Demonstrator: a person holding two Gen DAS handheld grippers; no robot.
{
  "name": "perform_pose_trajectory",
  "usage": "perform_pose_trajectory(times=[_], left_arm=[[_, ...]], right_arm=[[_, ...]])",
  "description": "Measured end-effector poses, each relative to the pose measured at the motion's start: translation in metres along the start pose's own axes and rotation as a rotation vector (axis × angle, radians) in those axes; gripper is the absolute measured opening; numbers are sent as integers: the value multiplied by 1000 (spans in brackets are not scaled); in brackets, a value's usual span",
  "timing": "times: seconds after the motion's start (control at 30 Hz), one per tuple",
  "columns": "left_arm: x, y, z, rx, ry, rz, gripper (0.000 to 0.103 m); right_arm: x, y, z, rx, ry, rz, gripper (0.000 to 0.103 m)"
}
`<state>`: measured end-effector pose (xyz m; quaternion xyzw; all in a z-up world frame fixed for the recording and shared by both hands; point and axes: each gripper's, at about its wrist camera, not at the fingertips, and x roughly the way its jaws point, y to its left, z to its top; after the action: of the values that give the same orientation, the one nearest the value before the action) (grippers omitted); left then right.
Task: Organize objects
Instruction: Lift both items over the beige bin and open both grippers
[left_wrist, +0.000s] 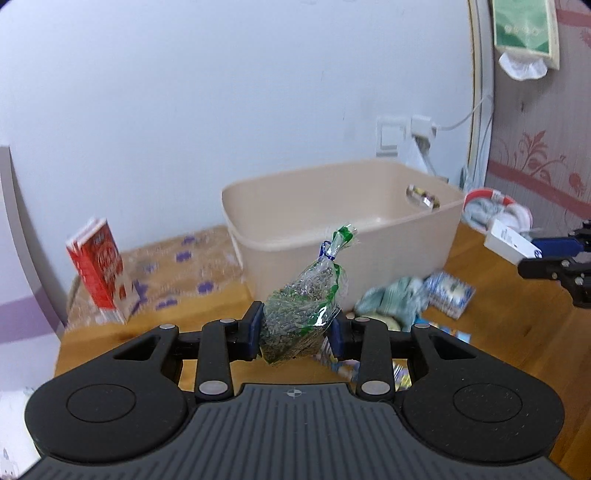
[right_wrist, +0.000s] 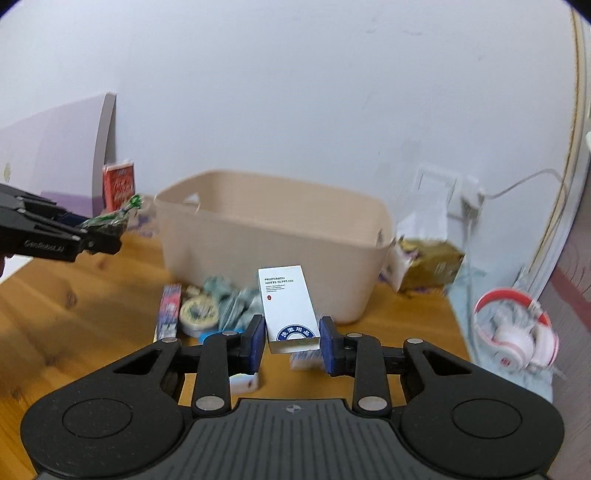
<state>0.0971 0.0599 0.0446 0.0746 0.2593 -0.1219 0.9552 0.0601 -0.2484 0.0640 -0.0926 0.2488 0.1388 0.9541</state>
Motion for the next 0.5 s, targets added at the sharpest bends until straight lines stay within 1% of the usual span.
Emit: perform_pose_trajectory(times=[0.13, 0.2, 0.43, 0.5], left_arm=[[-3, -5, 18, 10, -31, 4, 36], [-1, -8, 28, 17, -48, 18, 36], [19, -22, 63, 37, -85, 33, 36], [31, -24, 74, 18, -76, 19, 36]], right_arm=[[-6, -11, 22, 9, -47, -22, 30], [-6, -15, 32, 17, -62, -35, 30], [3, -27, 69, 34, -112, -61, 30], [12, -31, 79, 45, -114, -63, 30]])
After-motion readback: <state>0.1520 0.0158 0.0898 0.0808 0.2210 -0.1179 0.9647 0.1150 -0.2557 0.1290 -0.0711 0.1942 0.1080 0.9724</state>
